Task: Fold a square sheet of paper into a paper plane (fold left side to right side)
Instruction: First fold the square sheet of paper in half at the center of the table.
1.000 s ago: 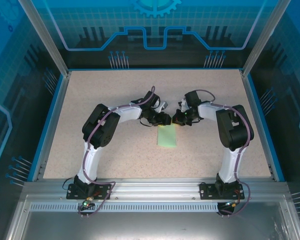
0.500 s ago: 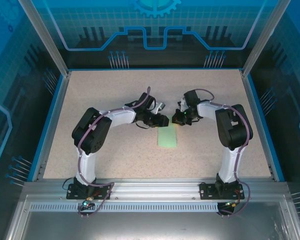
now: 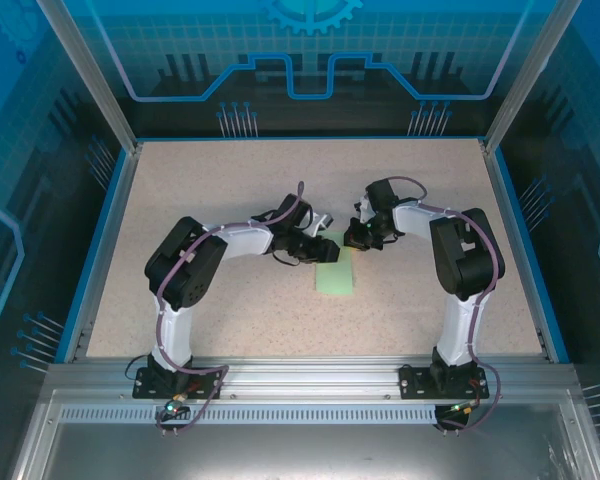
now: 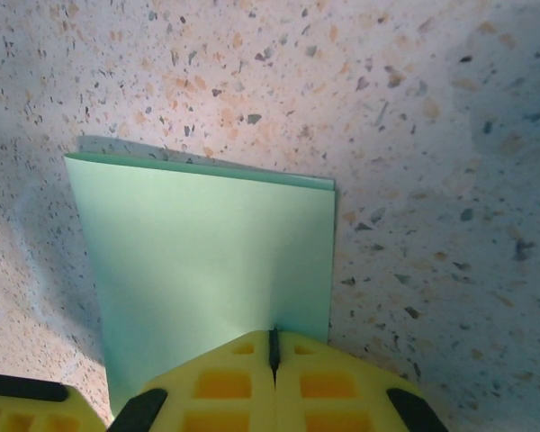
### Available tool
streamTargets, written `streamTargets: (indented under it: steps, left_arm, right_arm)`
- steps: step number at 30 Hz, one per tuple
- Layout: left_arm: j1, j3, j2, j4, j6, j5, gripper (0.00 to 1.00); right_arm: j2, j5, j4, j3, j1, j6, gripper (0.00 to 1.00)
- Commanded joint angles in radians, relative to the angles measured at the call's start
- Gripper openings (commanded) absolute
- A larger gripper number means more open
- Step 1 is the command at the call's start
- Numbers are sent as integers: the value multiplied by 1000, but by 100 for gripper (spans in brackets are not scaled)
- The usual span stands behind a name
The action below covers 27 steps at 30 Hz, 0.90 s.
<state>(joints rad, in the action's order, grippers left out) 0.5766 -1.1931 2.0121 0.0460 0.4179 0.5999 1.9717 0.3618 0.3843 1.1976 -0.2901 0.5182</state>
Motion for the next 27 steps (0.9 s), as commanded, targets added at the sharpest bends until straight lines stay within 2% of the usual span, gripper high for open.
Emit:
streamTargets:
  steps: [1,12,27]
  left_arm:
    - [6,38,13,-2,-26,9,43]
    - [31,116,-12,3,-69,-15,43]
    - [102,325,-179,-32,-126,-36,43]
  right_arm:
    - [56,-72,82,-6,-20,-16,0]
    - [58,-82,96,3,-21,-16,0]
    - [63,-87,104,7,-22,-14,0]
